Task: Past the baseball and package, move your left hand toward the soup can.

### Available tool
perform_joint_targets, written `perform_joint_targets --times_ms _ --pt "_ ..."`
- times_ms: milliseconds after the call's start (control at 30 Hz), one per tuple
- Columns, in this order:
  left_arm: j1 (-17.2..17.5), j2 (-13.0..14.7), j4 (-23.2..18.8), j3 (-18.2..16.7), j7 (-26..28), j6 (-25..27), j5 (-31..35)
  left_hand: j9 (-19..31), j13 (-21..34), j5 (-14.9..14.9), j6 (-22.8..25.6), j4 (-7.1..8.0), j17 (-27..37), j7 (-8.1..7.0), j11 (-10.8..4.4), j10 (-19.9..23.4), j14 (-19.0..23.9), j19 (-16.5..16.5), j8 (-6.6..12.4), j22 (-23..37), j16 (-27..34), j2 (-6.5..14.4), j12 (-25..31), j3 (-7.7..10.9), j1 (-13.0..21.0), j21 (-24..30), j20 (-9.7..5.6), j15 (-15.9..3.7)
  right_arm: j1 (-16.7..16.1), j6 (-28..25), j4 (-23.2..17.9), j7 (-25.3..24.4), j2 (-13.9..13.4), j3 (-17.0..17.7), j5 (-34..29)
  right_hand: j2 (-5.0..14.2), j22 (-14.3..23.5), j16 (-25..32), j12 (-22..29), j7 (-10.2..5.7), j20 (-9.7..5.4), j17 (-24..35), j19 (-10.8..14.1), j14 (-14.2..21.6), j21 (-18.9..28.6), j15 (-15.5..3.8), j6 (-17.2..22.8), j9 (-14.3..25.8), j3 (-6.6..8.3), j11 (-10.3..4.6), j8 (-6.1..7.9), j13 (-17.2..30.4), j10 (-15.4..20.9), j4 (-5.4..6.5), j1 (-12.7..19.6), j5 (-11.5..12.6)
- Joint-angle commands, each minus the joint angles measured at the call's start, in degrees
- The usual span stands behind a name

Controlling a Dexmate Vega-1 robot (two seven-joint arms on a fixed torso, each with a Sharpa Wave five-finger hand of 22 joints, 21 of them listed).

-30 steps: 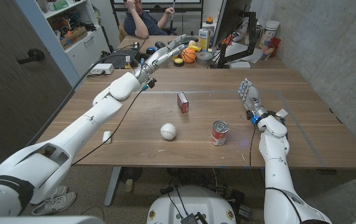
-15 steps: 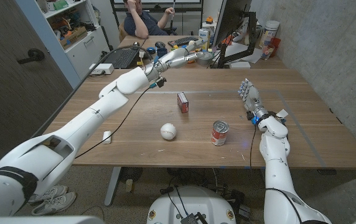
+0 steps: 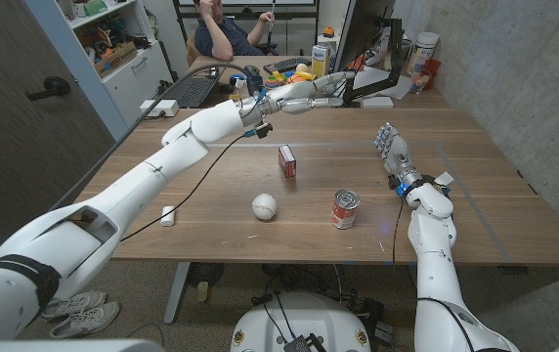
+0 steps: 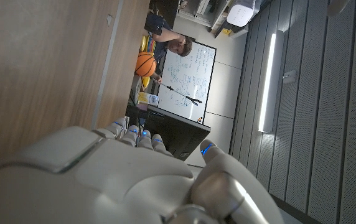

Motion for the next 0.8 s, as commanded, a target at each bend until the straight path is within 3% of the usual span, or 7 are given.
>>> perform_joint_targets --times_ms 33,400,800 --pt "-2.3 -0.8 -1.9 2.9 -3.4 -1.6 6.0 0.2 0.1 0.1 -0.5 -0.56 0.2 -0.09 0.25 -2.2 -1.3 -0.4 -0.12 0.0 -0.2 0.2 0.0 0.1 0.7 -0.3 0.16 -0.07 -0.8 0.7 -1.5 0.3 0.3 -0.5 0.2 6.85 0.2 0.3 0.2 0.28 -3.7 0.1 0.2 -3.9 0.5 -0.12 -1.4 0.1 0.39 -0.05 0.21 0.2 0.4 -0.08 -0.5 0.0" --pt "-5.0 -2.4 -1.1 6.4 -3.6 -4.6 15.1 0.2 0.2 0.0 -2.9 -1.1 0.3 -0.08 0.74 -6.4 -4.2 -2.2 -0.73 0.1 -0.5 0.6 -0.4 -0.19 1.7 -0.6 0.22 0.68 -2.3 1.0 -3.6 -0.3 1.0 -0.7 0.4 6.98 0.2 0.3 0.2 0.29 -3.62 0.1 0.4 -3.6 0.5 -0.21 -1.1 0.1 0.5 -0.01 0.23 0.2 0.7 -0.1 -0.4 0.1" --pt "-7.9 -5.6 3.5 10.2 -1.9 -9.4 21.6 0.2 0.2 -0.1 -5.0 -1.59 0.4 -0.07 0.81 -10.0 -6.3 -3.3 -0.92 0.1 -0.5 1.1 -0.6 -0.39 2.7 -0.5 0.23 1.13 -2.9 1.5 -4.4 -0.8 1.3 -0.8 0.7 7.04 0.2 0.3 0.3 0.38 -3.59 0.0 0.5 -3.5 0.5 -0.14 -0.9 0.1 0.64 0.01 0.24 0.2 1.0 -0.12 -0.3 0.2"
